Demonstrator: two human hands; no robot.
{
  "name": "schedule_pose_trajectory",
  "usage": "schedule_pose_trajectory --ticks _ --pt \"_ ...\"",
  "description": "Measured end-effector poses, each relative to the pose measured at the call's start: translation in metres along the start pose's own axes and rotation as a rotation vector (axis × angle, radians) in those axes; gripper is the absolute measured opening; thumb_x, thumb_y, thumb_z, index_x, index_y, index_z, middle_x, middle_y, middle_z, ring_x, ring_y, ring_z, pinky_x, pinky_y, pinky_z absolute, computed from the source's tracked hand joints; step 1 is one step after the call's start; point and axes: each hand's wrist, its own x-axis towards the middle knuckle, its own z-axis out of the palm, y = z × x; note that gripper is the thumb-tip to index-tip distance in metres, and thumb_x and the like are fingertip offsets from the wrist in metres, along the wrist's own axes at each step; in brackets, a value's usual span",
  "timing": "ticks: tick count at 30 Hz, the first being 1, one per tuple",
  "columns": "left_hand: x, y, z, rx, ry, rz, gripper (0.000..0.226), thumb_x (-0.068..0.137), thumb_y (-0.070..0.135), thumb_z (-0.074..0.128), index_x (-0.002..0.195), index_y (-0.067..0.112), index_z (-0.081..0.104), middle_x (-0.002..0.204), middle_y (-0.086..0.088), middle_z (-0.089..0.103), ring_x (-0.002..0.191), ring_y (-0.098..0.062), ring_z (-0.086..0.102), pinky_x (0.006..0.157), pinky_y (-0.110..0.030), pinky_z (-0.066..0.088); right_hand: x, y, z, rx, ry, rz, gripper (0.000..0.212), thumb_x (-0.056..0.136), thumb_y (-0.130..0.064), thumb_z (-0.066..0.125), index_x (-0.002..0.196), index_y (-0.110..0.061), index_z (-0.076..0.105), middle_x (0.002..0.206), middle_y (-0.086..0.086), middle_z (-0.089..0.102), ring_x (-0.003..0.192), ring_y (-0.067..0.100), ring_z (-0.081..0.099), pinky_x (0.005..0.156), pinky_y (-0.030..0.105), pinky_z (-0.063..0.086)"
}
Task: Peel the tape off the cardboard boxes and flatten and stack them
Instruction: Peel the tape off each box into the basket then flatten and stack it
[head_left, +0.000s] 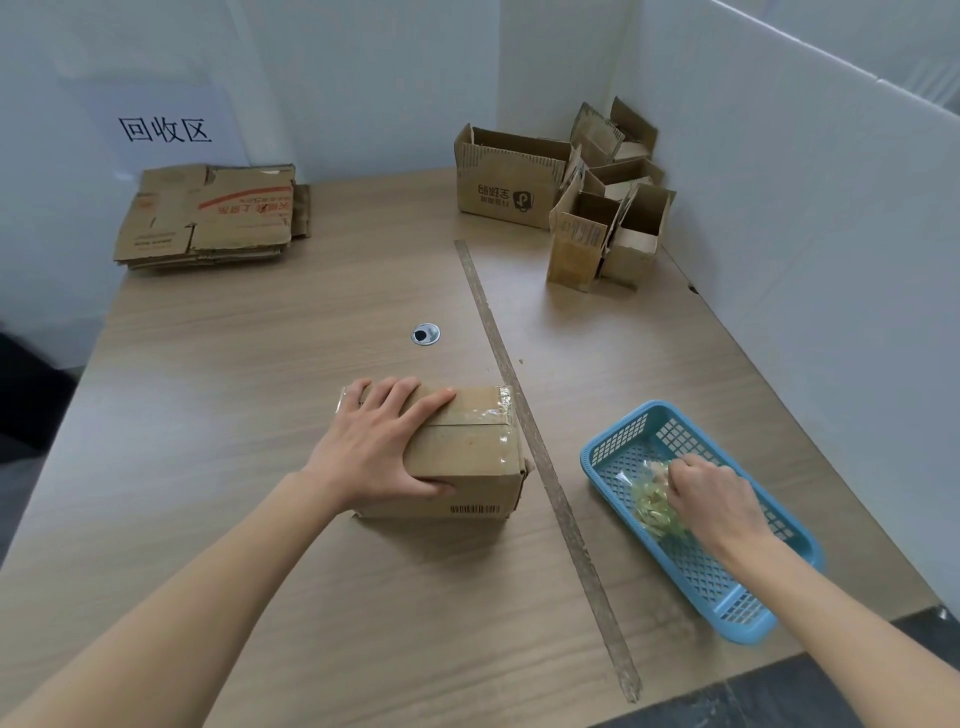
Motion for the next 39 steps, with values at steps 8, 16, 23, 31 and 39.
schedule_pose_trajectory --ticks 8,16,23,31,39 --pt "-0.002 0.002 -0.001 -0.001 -0.008 -0.009 0.118 0.059 0.096 0.046 0.16 0.041 0.019 0.146 0.001 0.037 0.139 -0.023 0.031 0.121 -0.051 0.015 -0.001 0.005 -0.001 0.058 -0.009 0.002 0.005 0.104 -0.013 0.054 0.107 -0.016 0.057 0.074 -0.006 0.057 0.058 0.015 0.055 0.046 0.016 0.029" --pt "-0.002 0.001 0.001 -0.018 0.006 -0.011 0.117 0.059 0.094 0.05 0.159 0.041 0.02 0.145 0.001 0.038 0.138 -0.023 0.032 0.121 -0.051 0.016 0.0 -0.006 -0.008 0.289 -0.109 -0.128 0.045 0.091 -0.034 0.074 0.134 -0.026 0.062 0.143 -0.009 0.052 0.107 0.019 0.066 0.085 0.034 0.057" --pt "0.002 -0.001 0.005 -0.022 0.022 -0.013 0.116 0.059 0.095 0.05 0.158 0.042 0.021 0.143 0.002 0.04 0.136 -0.023 0.035 0.12 -0.052 0.018 -0.007 -0.076 -0.059 0.821 0.337 -0.291 0.038 0.093 -0.045 0.066 0.121 -0.018 0.068 0.115 -0.008 0.068 0.094 0.002 0.064 0.081 0.016 0.055" --pt "0.009 -0.001 0.006 -0.01 -0.01 -0.053 0.116 0.059 0.095 0.046 0.158 0.044 0.014 0.148 0.001 0.036 0.14 -0.023 0.031 0.12 -0.051 0.016 -0.008 -0.153 -0.061 0.934 0.307 -0.251 0.074 0.083 -0.039 0.081 0.146 -0.026 0.045 0.15 -0.013 0.037 0.124 0.008 0.051 0.095 0.028 0.052" --pt "0.005 0.0 -0.001 -0.038 -0.034 -0.026 0.118 0.057 0.097 0.049 0.158 0.043 0.018 0.141 0.002 0.041 0.132 -0.023 0.038 0.113 -0.047 0.022 0.001 -0.135 -0.029 1.244 -0.009 -0.229 0.107 0.075 -0.043 0.088 0.154 -0.055 0.017 0.149 -0.033 0.038 0.126 -0.004 0.051 0.104 0.038 0.051"
